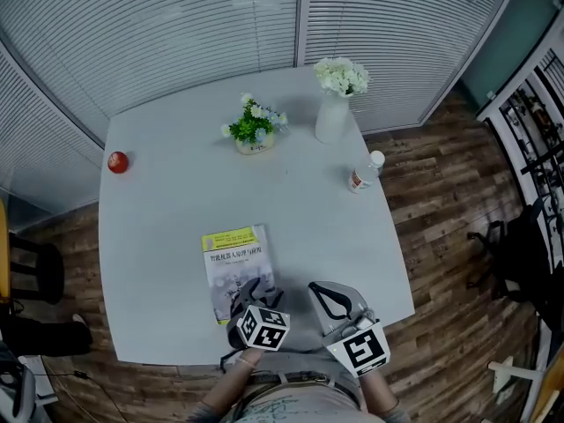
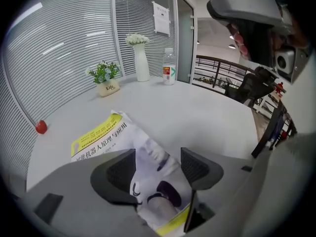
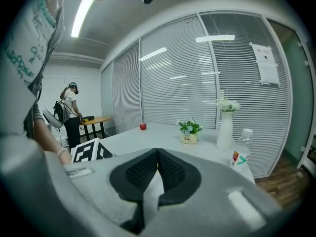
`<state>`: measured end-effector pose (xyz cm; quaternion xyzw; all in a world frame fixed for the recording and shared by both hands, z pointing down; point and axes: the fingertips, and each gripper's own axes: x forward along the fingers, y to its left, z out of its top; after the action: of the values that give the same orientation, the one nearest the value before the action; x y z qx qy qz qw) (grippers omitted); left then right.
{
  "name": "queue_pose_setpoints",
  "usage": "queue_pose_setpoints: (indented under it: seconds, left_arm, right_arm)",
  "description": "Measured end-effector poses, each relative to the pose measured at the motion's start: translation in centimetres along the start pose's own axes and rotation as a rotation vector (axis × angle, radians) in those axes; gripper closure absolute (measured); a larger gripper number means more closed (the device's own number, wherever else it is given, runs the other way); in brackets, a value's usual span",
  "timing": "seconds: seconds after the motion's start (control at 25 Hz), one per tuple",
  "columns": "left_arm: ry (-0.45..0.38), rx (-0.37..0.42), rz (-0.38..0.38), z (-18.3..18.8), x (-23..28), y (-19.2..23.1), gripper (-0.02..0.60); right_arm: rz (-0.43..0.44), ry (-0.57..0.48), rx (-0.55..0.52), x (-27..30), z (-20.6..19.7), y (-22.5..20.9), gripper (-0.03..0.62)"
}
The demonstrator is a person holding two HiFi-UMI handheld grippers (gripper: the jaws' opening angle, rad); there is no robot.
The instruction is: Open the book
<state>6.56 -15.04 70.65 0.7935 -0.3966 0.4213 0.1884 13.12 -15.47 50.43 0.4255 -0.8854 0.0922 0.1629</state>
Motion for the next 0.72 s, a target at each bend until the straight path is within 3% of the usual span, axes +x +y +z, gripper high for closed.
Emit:
queue_pose_setpoints:
  seconds: [0.72]
  left_arm:
    - [-0.067,-0.133,-0.014,0.1,-2.4,1.4,0.301]
  right_arm:
    - [-0.008,0.006,-0.006,-0.2,-0.2,1.1,0.591]
